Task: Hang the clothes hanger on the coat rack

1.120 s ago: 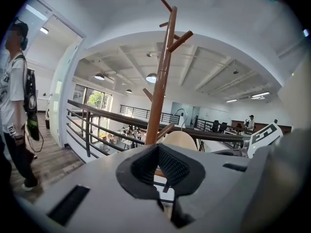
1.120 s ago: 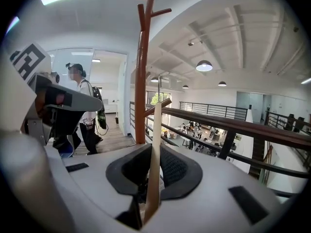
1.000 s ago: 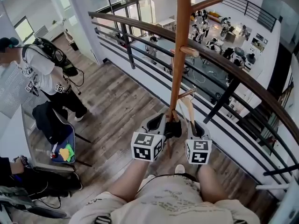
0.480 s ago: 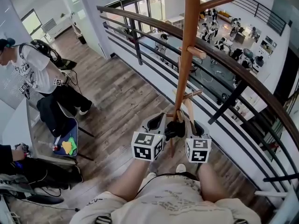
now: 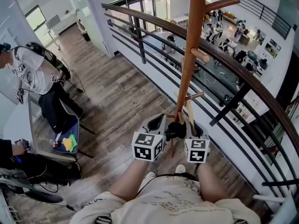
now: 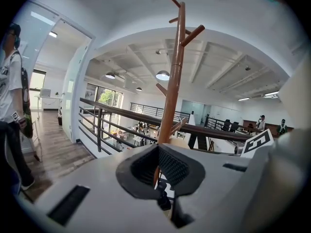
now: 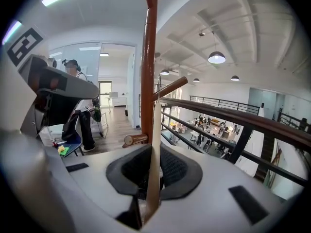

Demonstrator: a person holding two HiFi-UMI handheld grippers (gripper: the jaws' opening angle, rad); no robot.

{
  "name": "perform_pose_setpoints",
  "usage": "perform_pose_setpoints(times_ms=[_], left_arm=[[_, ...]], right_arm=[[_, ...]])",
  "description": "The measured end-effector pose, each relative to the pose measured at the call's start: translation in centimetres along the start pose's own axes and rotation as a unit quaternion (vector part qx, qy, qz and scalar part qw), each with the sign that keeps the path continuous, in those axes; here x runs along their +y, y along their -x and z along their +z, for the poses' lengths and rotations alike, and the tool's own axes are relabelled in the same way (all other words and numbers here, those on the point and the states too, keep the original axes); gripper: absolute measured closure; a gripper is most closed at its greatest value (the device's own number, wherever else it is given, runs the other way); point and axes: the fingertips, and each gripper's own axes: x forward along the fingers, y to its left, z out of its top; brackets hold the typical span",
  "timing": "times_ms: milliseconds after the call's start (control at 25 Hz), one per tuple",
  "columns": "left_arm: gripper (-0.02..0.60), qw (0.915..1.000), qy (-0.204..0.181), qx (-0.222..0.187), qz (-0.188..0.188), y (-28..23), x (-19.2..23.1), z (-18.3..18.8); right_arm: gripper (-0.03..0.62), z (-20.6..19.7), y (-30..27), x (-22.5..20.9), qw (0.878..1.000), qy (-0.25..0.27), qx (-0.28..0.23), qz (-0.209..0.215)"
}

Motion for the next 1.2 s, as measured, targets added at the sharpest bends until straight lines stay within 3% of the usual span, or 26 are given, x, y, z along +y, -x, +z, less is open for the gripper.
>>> perform_pose_setpoints(times_ms=[1200], left_arm=[[0.578, 0.9998, 0.001, 0.021, -0.005, -1.2, 0.3, -1.1]], right_arm=[[0.543, -2.2, -1.9, 0.6, 0.999, 0.025, 0.035, 0.008]])
